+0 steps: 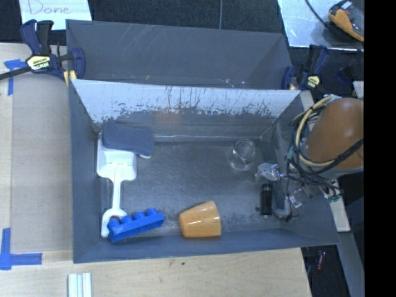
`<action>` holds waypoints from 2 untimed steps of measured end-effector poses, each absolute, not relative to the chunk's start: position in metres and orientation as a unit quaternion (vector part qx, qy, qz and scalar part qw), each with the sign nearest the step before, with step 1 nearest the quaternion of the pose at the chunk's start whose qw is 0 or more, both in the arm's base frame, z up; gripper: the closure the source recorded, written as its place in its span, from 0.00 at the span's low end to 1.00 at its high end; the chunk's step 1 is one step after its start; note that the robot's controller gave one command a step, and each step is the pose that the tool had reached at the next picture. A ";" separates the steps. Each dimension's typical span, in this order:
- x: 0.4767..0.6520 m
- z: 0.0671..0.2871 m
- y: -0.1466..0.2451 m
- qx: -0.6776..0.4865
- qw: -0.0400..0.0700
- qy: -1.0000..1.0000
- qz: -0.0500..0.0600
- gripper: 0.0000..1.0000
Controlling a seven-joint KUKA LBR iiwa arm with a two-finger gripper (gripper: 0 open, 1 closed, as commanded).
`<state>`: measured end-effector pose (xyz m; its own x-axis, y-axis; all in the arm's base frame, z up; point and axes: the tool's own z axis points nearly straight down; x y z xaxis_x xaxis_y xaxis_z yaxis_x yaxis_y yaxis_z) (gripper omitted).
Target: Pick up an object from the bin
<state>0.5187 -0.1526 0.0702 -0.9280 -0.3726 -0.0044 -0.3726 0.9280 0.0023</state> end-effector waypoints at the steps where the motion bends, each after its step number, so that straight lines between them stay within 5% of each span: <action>1: 0.528 0.124 -0.154 -0.258 0.004 0.966 -0.002 0.00; 2: 0.539 0.100 -0.150 -0.463 0.003 0.886 0.007 0.00</action>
Offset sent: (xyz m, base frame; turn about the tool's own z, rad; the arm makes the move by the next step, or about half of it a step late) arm 0.0199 -0.0057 0.0298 -0.5803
